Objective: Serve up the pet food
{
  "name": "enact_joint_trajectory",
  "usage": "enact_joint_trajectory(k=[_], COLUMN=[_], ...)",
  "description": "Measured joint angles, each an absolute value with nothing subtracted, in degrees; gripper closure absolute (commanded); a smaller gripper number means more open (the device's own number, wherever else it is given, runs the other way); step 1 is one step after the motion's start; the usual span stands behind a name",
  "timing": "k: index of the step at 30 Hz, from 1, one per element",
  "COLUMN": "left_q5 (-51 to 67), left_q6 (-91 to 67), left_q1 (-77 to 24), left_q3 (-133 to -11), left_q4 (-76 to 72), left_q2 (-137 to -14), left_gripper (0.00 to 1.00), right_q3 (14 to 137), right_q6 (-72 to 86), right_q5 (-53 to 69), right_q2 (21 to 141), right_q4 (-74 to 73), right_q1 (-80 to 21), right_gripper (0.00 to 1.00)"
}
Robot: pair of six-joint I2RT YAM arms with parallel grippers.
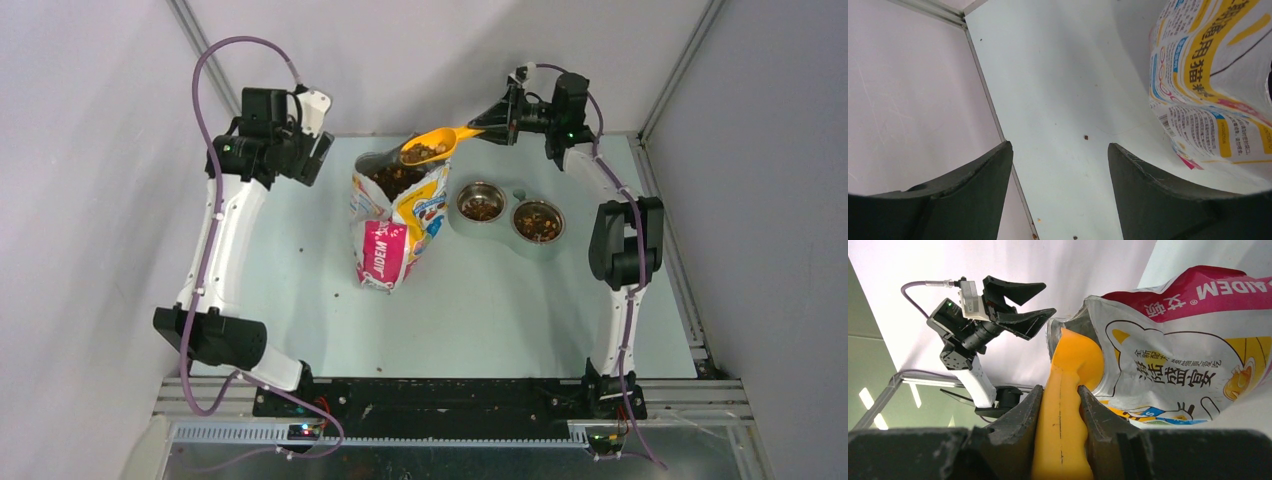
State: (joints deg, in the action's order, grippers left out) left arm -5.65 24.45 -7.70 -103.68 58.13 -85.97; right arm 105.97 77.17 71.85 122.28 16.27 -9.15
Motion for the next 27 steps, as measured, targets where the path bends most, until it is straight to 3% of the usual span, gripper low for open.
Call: enact_joint_trajectory(k=[27], left_q5=[-3.3], left_q6=[24.2], left_q1=[-8.6], left_q3=[-111.2], left_q4=[59.3], left_q2=[-92.8], left_gripper=[0.24], right_q3=[96.9], right_q6=[78.3], right_q5=[71.8], right_q2=[118.1], right_q4=[19.5], right_q1=[3.9], right_gripper=[1.00])
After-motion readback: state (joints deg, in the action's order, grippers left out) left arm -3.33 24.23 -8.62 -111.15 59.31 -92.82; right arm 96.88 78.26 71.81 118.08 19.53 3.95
